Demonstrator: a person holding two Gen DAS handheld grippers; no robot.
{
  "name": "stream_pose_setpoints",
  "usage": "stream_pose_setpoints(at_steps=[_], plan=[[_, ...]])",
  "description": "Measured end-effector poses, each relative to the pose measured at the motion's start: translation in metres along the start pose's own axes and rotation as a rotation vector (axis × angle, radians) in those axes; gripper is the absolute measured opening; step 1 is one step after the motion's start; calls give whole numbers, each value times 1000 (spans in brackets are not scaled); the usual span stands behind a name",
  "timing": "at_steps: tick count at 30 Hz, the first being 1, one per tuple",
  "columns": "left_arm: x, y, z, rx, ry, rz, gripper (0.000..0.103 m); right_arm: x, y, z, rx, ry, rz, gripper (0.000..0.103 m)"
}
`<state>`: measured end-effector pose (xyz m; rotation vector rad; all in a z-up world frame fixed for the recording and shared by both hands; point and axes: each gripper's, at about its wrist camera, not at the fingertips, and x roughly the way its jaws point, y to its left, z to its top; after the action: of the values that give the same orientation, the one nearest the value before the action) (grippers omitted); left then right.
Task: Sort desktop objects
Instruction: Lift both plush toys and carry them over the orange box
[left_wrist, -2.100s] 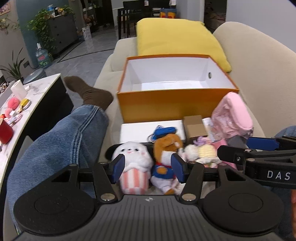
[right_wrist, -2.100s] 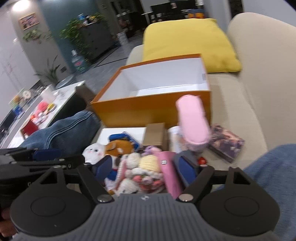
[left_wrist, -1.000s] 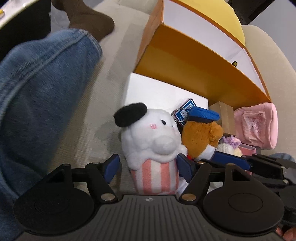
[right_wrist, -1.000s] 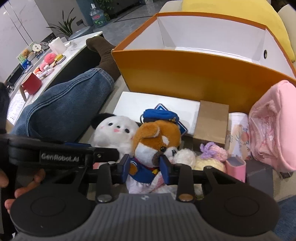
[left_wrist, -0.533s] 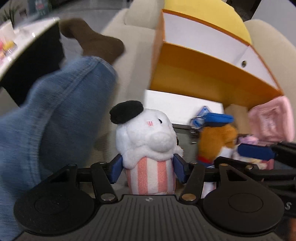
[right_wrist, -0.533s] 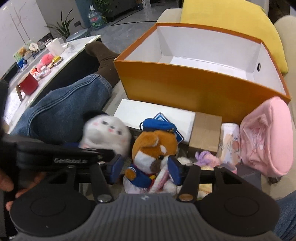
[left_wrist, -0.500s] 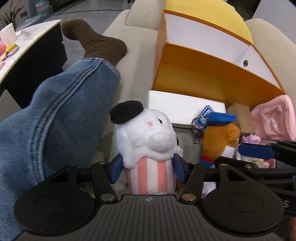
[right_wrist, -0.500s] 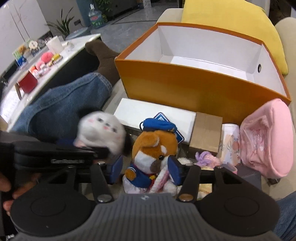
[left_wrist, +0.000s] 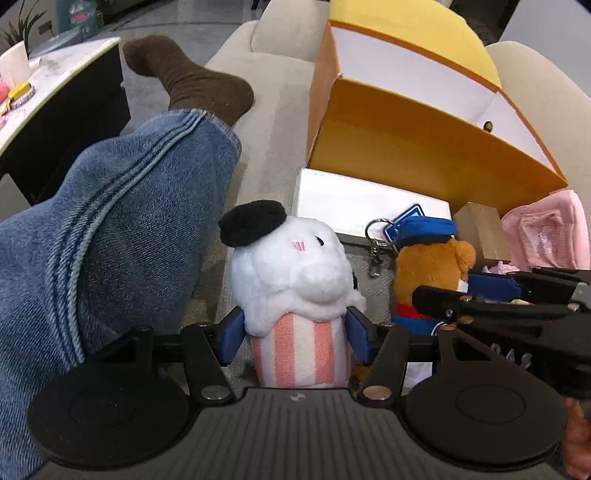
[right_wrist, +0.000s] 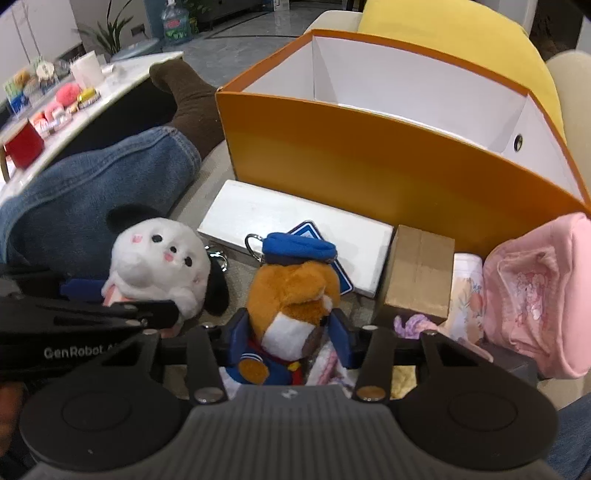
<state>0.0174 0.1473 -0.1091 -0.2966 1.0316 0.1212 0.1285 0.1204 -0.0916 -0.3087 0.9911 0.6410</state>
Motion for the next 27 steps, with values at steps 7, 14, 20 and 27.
stream_pose_setpoints(at_steps=[7, 14, 20, 27], plan=[[-37, -19, 0, 103, -121, 17, 66, -24, -19, 1, 73, -28, 157, 43], [-75, -47, 29, 247, -223, 29, 66, -68, -46, 26, 122, -106, 295, 43], [-97, -70, 81, 324, -306, 19, 66, -106, -66, 69, 127, -188, 352, 43], [-78, -100, 156, 406, -348, 58, 66, -115, -92, 138, 115, -267, 308, 43]])
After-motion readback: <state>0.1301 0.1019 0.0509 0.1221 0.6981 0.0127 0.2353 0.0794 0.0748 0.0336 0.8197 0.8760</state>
